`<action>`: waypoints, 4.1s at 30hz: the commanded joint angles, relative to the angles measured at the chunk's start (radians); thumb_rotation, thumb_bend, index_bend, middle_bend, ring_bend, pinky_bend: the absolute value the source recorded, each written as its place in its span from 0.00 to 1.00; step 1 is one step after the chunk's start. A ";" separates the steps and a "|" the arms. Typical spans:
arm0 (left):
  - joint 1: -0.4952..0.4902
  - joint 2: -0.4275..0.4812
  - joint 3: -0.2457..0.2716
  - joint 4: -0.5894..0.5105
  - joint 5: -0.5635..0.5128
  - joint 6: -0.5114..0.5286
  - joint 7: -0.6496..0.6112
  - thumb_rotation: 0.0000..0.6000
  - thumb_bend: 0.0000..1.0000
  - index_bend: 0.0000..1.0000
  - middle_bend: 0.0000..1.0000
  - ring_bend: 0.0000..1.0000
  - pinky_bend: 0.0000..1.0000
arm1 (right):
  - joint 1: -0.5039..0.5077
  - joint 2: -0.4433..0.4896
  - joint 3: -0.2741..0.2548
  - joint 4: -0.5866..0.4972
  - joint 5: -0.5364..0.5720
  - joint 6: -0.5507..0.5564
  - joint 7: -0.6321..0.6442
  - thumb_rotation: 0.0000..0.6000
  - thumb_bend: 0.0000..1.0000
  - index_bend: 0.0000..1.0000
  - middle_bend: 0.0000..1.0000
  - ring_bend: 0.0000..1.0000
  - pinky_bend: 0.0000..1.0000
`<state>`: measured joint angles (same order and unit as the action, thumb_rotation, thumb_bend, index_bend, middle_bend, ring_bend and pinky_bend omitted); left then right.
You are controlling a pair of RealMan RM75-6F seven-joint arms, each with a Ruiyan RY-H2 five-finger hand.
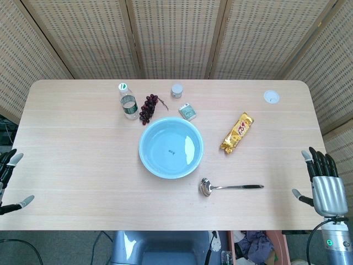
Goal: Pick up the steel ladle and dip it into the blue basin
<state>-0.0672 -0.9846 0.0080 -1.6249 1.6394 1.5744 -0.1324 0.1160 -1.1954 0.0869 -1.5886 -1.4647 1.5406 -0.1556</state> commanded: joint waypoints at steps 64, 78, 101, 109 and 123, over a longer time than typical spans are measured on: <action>-0.019 -0.012 -0.012 -0.022 -0.044 -0.055 0.057 1.00 0.00 0.00 0.00 0.00 0.00 | 0.295 -0.388 0.004 0.276 0.336 -0.573 -0.239 1.00 0.28 0.47 0.94 0.93 1.00; -0.020 -0.012 -0.011 -0.022 -0.044 -0.059 0.057 1.00 0.00 0.00 0.00 0.00 0.00 | 0.315 -0.391 0.002 0.279 0.397 -0.605 -0.282 1.00 0.28 0.47 0.94 0.93 1.00; -0.021 -0.012 -0.010 -0.021 -0.043 -0.059 0.054 1.00 0.00 0.00 0.00 0.00 0.00 | 0.333 -0.365 -0.008 0.253 0.430 -0.601 -0.278 1.00 0.57 0.69 0.94 0.93 1.00; -0.019 -0.012 -0.009 -0.020 -0.042 -0.057 0.050 1.00 0.00 0.00 0.00 0.00 0.00 | 0.321 -0.339 -0.016 0.233 0.376 -0.568 -0.226 1.00 0.58 0.70 0.94 0.93 1.00; -0.018 -0.007 -0.010 -0.016 -0.041 -0.053 0.034 1.00 0.00 0.00 0.00 0.00 0.00 | 0.286 -0.169 -0.047 0.146 0.105 -0.470 0.072 1.00 0.70 0.73 0.94 0.93 1.00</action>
<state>-0.0851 -0.9920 -0.0017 -1.6412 1.5987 1.5217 -0.0978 0.4133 -1.4173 0.0553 -1.4140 -1.2879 1.0323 -0.1467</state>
